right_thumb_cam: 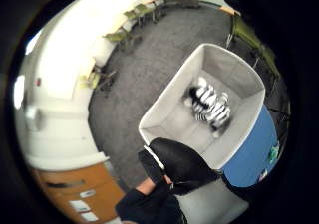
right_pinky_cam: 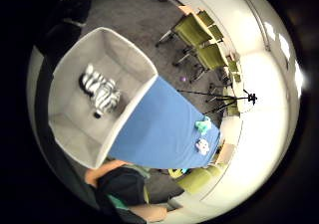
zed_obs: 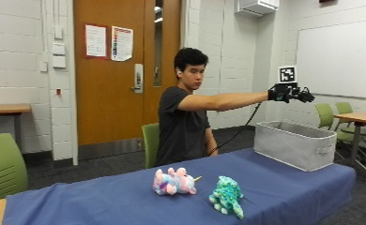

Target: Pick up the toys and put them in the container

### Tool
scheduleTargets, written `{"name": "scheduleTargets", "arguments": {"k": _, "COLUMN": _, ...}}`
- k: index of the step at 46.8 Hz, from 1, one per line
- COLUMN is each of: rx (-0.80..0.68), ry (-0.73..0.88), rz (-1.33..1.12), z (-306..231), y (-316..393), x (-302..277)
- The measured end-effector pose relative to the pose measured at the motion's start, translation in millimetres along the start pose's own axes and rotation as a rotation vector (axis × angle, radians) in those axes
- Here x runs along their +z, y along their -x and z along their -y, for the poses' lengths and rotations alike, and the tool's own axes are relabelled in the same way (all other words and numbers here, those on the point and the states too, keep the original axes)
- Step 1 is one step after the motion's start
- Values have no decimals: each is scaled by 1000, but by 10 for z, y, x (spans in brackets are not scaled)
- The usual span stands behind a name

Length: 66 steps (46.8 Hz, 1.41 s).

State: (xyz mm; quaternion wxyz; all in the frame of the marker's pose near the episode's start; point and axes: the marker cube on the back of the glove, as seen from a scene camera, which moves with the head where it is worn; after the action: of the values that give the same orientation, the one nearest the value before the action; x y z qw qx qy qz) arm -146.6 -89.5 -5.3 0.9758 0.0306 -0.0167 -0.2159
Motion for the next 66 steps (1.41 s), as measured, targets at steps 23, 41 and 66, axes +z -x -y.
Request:
{"name": "scheduleTargets", "arguments": {"k": 23, "rx": 378, "ry": -84, "rz": -165, "z": -1092, "y": -1950, "x": -217}}
{"name": "scheduleTargets", "arguments": {"k": 41, "rx": 581, "ry": 19, "rz": -163, "z": -1836, "y": -3325, "x": 513}}
{"name": "scheduleTargets", "arguments": {"k": 66, "rx": 779, "ry": 291, "rz": -290, "z": -2465, "y": -4100, "x": 1722}}
